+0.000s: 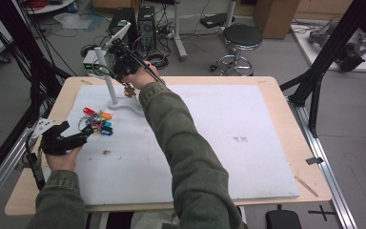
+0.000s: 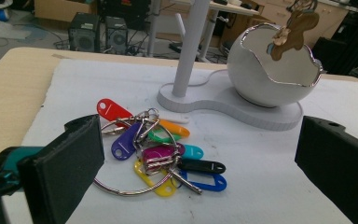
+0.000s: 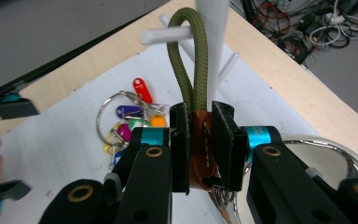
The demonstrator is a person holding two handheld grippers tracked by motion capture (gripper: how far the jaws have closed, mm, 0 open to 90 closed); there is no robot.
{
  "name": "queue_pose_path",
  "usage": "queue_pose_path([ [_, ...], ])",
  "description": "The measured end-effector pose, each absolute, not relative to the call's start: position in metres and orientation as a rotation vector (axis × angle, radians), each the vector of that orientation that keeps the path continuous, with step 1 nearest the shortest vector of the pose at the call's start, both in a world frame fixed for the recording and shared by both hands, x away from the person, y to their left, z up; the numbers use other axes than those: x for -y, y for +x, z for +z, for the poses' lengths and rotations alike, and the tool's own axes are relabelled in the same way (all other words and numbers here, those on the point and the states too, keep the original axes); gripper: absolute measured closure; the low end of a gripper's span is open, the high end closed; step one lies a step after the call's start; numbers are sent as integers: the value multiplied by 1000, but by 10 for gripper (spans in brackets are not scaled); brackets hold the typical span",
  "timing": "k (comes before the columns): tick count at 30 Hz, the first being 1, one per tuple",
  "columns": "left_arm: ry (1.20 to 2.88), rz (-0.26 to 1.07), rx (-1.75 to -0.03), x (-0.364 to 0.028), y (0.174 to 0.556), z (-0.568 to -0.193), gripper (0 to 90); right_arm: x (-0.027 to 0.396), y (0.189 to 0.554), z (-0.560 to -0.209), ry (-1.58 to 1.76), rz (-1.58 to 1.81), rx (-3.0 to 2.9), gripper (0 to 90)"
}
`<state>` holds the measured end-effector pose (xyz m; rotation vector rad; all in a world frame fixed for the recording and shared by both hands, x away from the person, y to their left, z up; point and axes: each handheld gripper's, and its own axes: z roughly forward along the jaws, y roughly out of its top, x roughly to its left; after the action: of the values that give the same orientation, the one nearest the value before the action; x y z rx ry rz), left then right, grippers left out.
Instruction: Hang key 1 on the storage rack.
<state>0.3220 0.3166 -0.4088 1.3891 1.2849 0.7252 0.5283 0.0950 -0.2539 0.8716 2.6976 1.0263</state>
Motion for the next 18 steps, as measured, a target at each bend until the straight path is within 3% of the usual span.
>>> queue_pose_path([
  [18, 1403, 726, -1286, -315, 323, -409, 17, -103, 536, -285, 891, 1017, -2702, 768],
])
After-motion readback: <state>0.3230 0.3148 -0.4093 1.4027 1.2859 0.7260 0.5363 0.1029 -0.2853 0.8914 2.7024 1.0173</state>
